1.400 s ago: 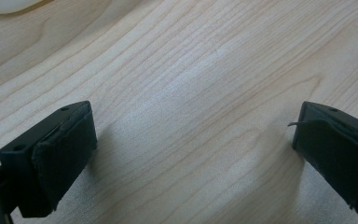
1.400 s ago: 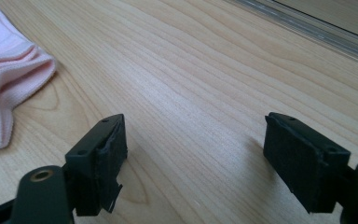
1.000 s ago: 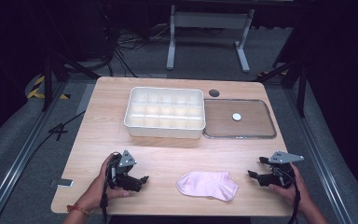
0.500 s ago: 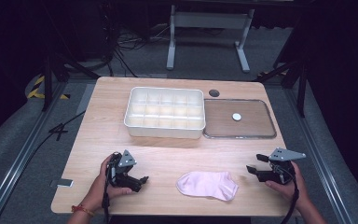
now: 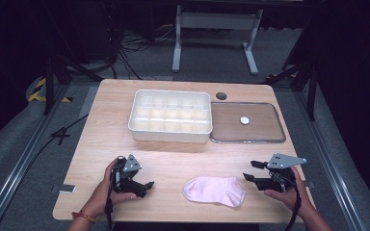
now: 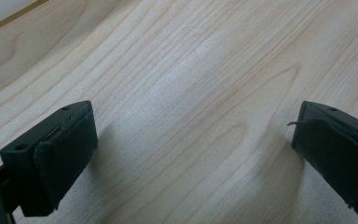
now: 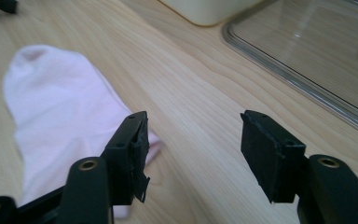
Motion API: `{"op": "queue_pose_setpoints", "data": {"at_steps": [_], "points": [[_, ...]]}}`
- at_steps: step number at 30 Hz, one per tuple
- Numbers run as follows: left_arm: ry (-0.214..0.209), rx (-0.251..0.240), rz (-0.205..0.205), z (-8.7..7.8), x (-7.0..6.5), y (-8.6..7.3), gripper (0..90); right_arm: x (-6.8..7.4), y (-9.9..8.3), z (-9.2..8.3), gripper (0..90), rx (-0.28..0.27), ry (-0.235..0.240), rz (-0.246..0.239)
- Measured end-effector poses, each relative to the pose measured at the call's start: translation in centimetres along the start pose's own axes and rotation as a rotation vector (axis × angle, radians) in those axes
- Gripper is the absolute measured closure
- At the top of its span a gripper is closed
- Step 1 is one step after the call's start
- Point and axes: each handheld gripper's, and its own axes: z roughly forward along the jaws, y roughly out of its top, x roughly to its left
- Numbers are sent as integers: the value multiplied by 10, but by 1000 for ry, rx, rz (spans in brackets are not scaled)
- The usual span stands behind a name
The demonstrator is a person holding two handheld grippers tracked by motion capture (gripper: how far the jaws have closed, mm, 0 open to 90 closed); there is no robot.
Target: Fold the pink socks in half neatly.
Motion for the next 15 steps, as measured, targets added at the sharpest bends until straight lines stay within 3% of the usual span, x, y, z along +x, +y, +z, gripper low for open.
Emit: {"op": "queue_pose_setpoints", "data": {"at_steps": [6, 15], "points": [[-7, 8, -6, 0, -2, 2, 20, 16, 10, 8, 505, -6, 33, -36], [-16, -16, 11, 0, -6, 5, 151, 42, 17, 30, 641, 34, 114, -94]]}}
